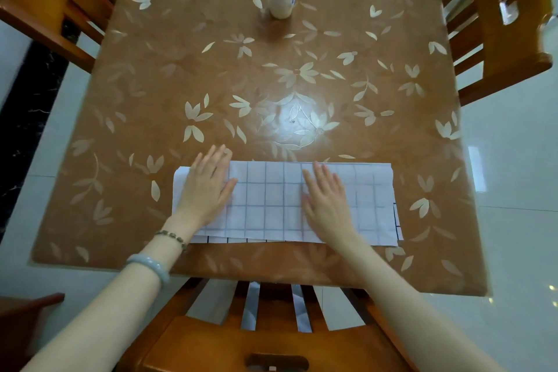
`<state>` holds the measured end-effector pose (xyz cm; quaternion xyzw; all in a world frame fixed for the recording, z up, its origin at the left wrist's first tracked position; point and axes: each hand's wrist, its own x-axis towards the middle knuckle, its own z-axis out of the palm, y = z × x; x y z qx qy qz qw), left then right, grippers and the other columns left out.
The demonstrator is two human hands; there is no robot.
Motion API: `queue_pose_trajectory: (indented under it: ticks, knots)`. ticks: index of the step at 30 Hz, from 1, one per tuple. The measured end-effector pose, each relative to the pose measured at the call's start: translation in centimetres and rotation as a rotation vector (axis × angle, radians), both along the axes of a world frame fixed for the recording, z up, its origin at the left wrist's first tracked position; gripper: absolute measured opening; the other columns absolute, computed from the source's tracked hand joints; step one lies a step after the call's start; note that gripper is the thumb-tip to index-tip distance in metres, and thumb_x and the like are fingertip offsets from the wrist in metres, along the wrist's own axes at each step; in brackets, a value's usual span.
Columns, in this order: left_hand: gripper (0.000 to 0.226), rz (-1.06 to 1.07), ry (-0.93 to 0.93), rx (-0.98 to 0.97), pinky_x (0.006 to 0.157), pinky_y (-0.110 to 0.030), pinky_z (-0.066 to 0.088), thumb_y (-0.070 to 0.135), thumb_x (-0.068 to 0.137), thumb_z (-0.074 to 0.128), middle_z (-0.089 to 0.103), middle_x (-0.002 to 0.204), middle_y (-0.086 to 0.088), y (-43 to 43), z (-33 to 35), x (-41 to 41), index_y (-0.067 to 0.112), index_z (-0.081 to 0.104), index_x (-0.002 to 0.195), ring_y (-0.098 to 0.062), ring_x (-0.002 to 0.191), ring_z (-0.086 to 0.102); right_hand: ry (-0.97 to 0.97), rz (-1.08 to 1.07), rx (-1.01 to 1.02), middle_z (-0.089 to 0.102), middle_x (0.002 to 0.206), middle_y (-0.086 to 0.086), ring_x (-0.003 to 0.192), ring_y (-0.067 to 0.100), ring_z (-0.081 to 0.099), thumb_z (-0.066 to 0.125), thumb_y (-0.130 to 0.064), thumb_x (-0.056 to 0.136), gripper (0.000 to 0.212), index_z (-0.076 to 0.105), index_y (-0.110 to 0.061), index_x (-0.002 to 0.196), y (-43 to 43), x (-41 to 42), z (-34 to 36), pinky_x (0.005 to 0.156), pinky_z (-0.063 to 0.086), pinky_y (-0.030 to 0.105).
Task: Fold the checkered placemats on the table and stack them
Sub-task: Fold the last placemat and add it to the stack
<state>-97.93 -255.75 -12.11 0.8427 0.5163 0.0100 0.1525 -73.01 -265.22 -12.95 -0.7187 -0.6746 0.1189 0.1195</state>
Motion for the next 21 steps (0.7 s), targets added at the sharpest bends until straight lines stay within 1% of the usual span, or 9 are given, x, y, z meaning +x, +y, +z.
queue_pose_trajectory:
  ticks: [2,3,5,8,10,13,17,19,21]
  knots:
    - [0.069,-0.026,0.100,-0.019,0.118,-0.035,-0.014,0.051,0.096,0.008,0.000,0.160,-0.004,-0.1,-1.1,1.8,0.012,0.006,0.152,-0.019,0.148,-0.006,-0.080,0.075,-0.039,0.042,0.144,0.019,0.135,0.035,0.038,0.032,-0.028,0.093,0.050,0.046,-0.007,0.137,1.1,-2.3,-1.5,0.109,0.022,0.050]
    - [0.070,-0.038,0.138,-0.025,0.116,-0.035,-0.018,0.053,0.094,0.005,-0.005,0.160,-0.004,-0.4,-1.5,2.7,0.013,-0.001,0.151,-0.018,0.147,-0.012,-0.109,0.095,-0.057,0.039,0.146,0.018,0.136,0.033,0.035,0.032,-0.030,0.094,0.051,0.043,-0.008,0.139,1.5,-2.9,-2.2,0.109,0.022,0.051]
    - [0.071,-0.037,0.175,-0.026,0.116,-0.037,-0.019,0.056,0.093,0.001,-0.007,0.160,-0.004,-1.1,-2.6,4.0,0.014,-0.007,0.150,-0.016,0.145,-0.015,-0.139,0.097,-0.099,0.035,0.149,0.017,0.139,0.031,0.032,0.031,-0.035,0.096,0.054,0.039,-0.008,0.142,2.2,-3.3,-3.3,0.110,0.022,0.051]
    - [0.076,0.040,0.189,-0.071,0.116,-0.040,-0.017,0.062,0.089,-0.007,-0.013,0.159,-0.003,-2.0,-4.0,4.9,0.015,-0.014,0.148,-0.014,0.144,-0.019,-0.139,0.087,-0.149,0.034,0.150,0.014,0.139,0.029,0.032,0.028,-0.041,0.097,0.058,0.036,-0.008,0.144,2.6,-2.9,-4.5,0.111,0.020,0.049]
    - [0.078,0.084,0.214,-0.070,0.117,-0.044,-0.014,0.064,0.087,-0.011,-0.018,0.158,-0.003,-2.5,-4.6,4.9,0.016,-0.018,0.148,-0.015,0.144,-0.020,-0.142,0.093,-0.147,0.032,0.151,0.013,0.140,0.029,0.031,0.028,-0.043,0.096,0.059,0.035,-0.008,0.144,2.5,-2.7,-4.8,0.111,0.020,0.049]
    - [0.078,0.206,0.219,-0.057,0.118,-0.046,-0.011,0.065,0.090,-0.008,-0.017,0.157,-0.003,-2.9,-4.7,4.0,0.015,-0.015,0.149,-0.016,0.146,-0.016,-0.140,0.091,-0.129,0.029,0.153,0.012,0.141,0.028,0.027,0.028,-0.043,0.096,0.060,0.032,-0.010,0.146,2.4,-2.7,-4.9,0.113,0.018,0.048]
    - [0.080,0.384,0.225,-0.073,0.117,-0.045,-0.015,0.065,0.092,0.001,-0.012,0.160,-0.003,-2.9,-4.3,0.7,0.012,-0.011,0.152,-0.017,0.147,-0.014,-0.127,0.077,-0.143,0.029,0.153,0.012,0.141,0.028,0.027,0.024,-0.043,0.097,0.059,0.029,-0.010,0.146,2.4,-2.6,-4.9,0.113,0.017,0.048]
    - [0.081,0.445,0.190,-0.071,0.117,-0.045,-0.013,0.064,0.093,0.006,-0.006,0.161,-0.006,-2.8,-3.9,-0.9,0.010,-0.005,0.153,-0.018,0.148,-0.011,-0.128,0.080,-0.150,0.029,0.153,0.012,0.141,0.028,0.026,0.018,-0.044,0.098,0.059,0.030,-0.010,0.146,2.4,-2.7,-4.8,0.113,0.017,0.049]
    - [0.080,0.520,0.106,-0.064,0.118,-0.042,-0.011,0.062,0.094,0.013,-0.002,0.162,-0.007,-2.6,-3.4,-2.1,0.010,0.001,0.153,-0.019,0.149,-0.007,-0.132,0.081,-0.149,0.032,0.151,0.013,0.140,0.029,0.029,0.022,-0.043,0.097,0.059,0.034,-0.009,0.144,2.5,-2.9,-4.9,0.112,0.016,0.049]
